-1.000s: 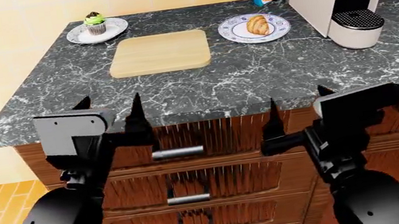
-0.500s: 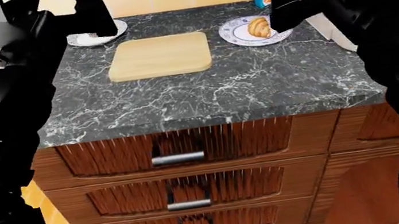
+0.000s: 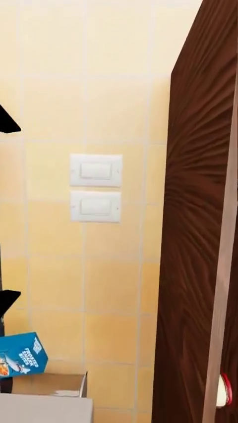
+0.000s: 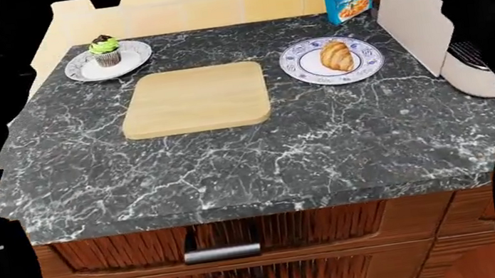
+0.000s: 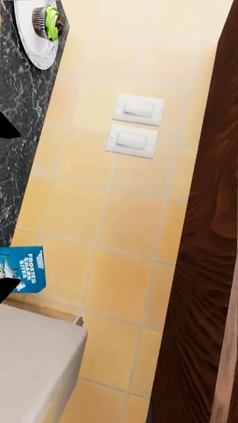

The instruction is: From the different types of pastries on the counter, select a croissant and place it on the cutting board. Then retrieve a jar of jam from the cabinet and place it alongside the croissant on the cutting board.

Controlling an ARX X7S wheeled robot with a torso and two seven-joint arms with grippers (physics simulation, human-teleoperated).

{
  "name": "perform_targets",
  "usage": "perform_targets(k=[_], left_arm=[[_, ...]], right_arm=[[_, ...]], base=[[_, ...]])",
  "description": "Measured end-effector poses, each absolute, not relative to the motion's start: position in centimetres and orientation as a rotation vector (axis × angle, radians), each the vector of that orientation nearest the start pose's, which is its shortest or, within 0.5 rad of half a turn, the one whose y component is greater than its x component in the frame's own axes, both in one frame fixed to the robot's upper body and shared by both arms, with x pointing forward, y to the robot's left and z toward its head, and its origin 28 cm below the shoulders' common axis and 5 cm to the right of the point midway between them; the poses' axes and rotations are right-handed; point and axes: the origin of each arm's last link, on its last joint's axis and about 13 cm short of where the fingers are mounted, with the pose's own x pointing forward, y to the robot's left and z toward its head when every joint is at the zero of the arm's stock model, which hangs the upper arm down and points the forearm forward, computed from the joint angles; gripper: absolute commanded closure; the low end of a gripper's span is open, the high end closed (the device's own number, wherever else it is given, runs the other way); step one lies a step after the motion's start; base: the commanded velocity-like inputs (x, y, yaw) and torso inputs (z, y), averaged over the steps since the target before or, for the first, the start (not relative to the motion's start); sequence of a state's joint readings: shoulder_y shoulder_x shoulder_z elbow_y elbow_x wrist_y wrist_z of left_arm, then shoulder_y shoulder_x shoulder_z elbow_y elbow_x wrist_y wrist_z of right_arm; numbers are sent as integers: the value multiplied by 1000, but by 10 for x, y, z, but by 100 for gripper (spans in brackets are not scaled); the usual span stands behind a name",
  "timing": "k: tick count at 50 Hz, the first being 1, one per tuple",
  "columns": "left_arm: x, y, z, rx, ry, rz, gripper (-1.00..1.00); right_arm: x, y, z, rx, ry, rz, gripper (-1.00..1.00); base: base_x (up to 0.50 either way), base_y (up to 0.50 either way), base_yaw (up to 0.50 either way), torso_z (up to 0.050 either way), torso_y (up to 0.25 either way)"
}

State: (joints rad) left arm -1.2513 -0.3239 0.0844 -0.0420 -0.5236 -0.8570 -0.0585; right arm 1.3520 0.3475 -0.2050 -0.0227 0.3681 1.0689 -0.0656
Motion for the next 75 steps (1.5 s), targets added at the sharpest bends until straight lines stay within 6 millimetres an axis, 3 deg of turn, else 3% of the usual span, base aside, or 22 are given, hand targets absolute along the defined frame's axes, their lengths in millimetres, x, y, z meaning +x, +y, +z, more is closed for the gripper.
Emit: perform_targets(k=[44, 67, 75], left_arm=[[341, 263, 345, -54, -312, -151, -100], [326, 276, 346, -73, -291, -130, -100], [323, 278, 347, -79, -286, -125, -100]], right_arm=[[332, -145, 349, -160, -198, 179, -100], [242, -154, 343, -224, 18, 67, -100], [222, -159, 337, -260, 75, 58, -100]], base=[[412, 0, 0, 0, 1], [0, 0, 0, 0, 0], [0, 0, 0, 0, 0]])
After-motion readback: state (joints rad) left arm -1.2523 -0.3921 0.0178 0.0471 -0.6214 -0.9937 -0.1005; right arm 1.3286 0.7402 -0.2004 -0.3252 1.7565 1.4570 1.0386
